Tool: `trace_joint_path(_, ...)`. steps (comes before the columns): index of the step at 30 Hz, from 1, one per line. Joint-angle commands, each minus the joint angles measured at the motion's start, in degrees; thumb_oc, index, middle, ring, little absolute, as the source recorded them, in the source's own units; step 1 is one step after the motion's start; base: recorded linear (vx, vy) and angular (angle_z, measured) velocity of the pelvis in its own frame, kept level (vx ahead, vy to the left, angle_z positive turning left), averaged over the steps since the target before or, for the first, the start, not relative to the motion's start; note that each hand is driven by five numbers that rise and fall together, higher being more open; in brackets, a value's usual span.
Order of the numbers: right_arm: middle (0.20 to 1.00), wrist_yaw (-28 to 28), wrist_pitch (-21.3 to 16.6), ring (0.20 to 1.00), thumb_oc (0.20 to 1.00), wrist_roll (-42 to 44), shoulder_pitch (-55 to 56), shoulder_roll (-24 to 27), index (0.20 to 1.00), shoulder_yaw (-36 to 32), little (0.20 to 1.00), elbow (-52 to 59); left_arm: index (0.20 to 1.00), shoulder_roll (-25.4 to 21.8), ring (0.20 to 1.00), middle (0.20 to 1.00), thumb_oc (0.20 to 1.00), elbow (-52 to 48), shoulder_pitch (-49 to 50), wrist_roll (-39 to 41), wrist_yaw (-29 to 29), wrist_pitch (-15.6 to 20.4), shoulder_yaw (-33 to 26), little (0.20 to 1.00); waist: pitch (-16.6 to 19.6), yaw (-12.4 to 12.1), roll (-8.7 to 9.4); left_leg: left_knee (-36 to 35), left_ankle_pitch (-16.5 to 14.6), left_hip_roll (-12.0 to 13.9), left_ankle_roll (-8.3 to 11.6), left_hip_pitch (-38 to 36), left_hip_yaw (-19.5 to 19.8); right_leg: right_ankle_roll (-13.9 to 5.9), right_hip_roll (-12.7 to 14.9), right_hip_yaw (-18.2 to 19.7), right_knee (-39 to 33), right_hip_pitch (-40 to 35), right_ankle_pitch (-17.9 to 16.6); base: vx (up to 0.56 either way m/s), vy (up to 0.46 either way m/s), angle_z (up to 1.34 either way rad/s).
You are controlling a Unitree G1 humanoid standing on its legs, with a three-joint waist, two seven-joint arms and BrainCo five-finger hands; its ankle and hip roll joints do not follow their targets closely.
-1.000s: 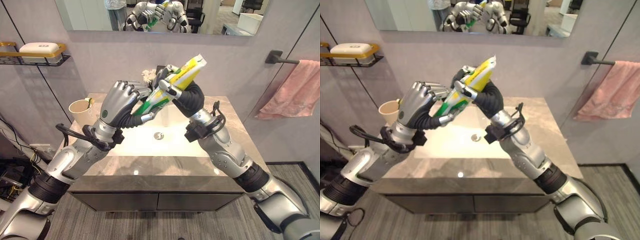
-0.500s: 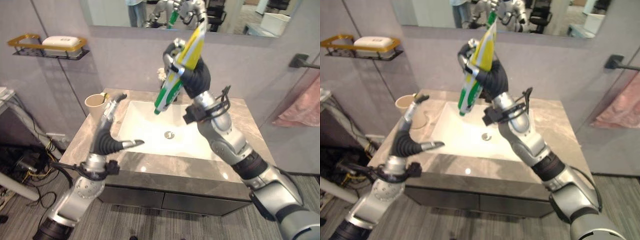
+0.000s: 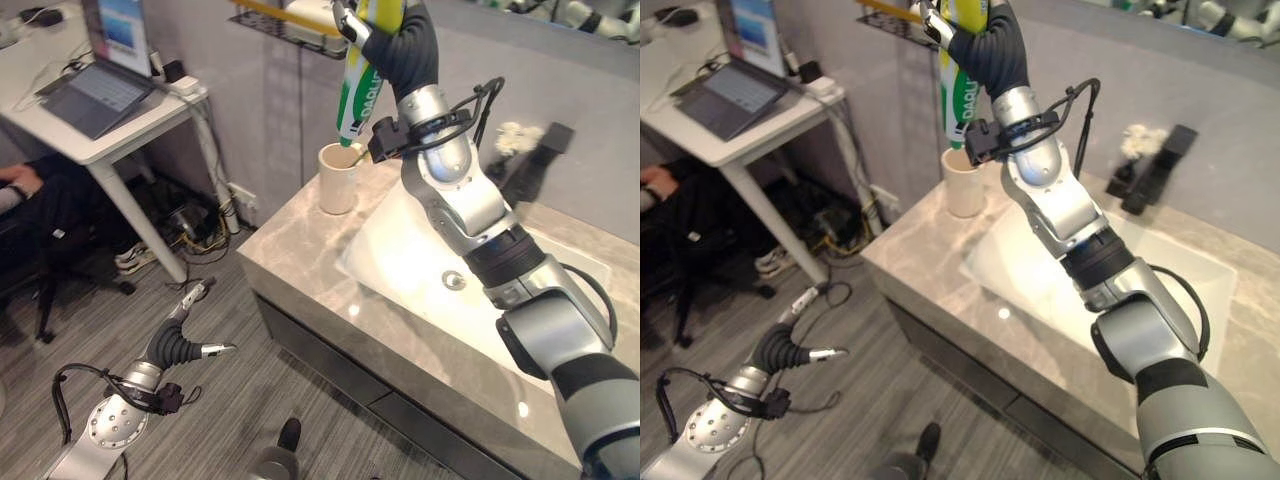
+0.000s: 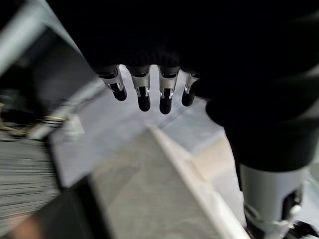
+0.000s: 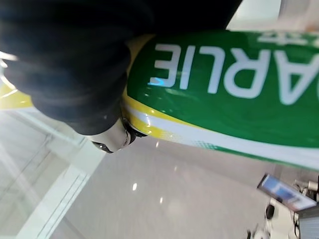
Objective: Put brush and paste in cup on sink, flatten towel.
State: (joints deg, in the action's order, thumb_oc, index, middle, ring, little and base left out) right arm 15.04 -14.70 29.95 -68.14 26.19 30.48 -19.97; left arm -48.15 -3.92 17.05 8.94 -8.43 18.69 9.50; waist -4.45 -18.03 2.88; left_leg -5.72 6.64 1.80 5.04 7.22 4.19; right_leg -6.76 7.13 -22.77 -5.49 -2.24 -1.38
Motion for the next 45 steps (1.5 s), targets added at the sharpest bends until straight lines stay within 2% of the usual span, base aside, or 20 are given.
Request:
trace_joint_path(1,0.200,2.22,-2.00,0.200,0.200,-1.52,-8.37,3.86,0.200,-1.65,0.200,-0.97,1.000,-2.51,1.000,1.000,1.000,1.58,-1.41,4.08,2.33,0.86,1.58,1.000,1.47,0.05,2.30,0.72,-0.12,-0.74,1.43,0.17,-1.93,-3.38,4.86,-0.01,0.49,-1.67,-3.30,-0.01,-0.012,0.54)
trace_joint_path(2,0.200,2.54,-1.11,0.200,0.200,-2.88,-9.05,4.74,0.200,-1.27,0.200,-1.20,1.000,2.08,1.000,1.000,1.000,6.93,0.51,13.02,4.00,-1.53,1.31,1.000,1.29,-0.80,2.19,0.72,0.09,-0.95,1.53,0.98,-1.07,-3.31,4.88,-0.89,0.49,-1.59,-3.03,-0.01,-0.012,0.42)
trace_joint_path(6,0.200,3.12,-0.23,0.200,0.200,-3.80,-10.39,6.03,0.200,-1.11,0.200,-3.69,1.000,5.41,1.000,1.000,1.000,8.39,3.50,19.18,7.50,-3.68,0.43,1.000,1.22,-1.58,1.76,0.72,0.38,-1.21,1.49,1.99,-0.13,-3.36,4.99,-1.92,0.49,-1.37,-3.03,0.01,-0.005,0.30)
trace_joint_path(8,0.200,2.84,0.08,0.200,0.200,-3.43,-12.01,5.75,0.200,-0.64,0.200,-6.28,1.000,5.34,1.000,1.000,1.000,8.34,4.34,20.12,9.20,-4.51,0.30,1.000,1.27,-1.83,1.71,0.72,0.41,-1.33,1.33,2.52,0.08,-3.43,4.90,-1.81,0.49,-0.96,-2.99,0.02,0.005,0.14)
trace_joint_path(15,0.200,2.64,0.17,0.200,0.200,-2.85,-12.70,3.50,0.200,-0.94,0.200,-8.70,1.000,4.77,1.000,1.000,1.000,8.25,4.43,19.52,10.38,-5.25,0.62,1.000,0.89,-1.99,1.33,0.72,0.30,-1.53,1.14,3.08,-0.60,-3.42,4.90,-1.07,0.49,0.00,-3.10,0.02,0.014,-0.01)
trace_joint_path(23,0.200,2.98,0.63,0.200,0.200,-4.11,-12.24,-1.56,0.200,-1.63,0.200,-11.12,1.000,4.51,1.000,1.000,1.000,8.66,2.72,17.09,10.32,-5.27,2.08,1.000,0.59,-2.15,1.08,0.72,0.23,-1.57,0.84,3.69,-1.58,-3.44,4.97,-0.05,0.49,1.15,-3.21,0.01,0.015,-0.10)
trace_joint_path(45,0.200,4.33,0.70,0.200,0.200,-6.40,-9.16,-2.01,0.200,-4.00,0.200,-13.94,1.000,6.37,1.000,1.000,1.000,11.31,0.92,14.87,8.67,-4.22,2.76,1.000,-1.00,-3.39,0.51,0.72,-0.09,-2.06,0.71,5.29,-1.21,-3.83,5.18,-0.15,0.49,2.49,-2.92,0.00,0.000,0.00)
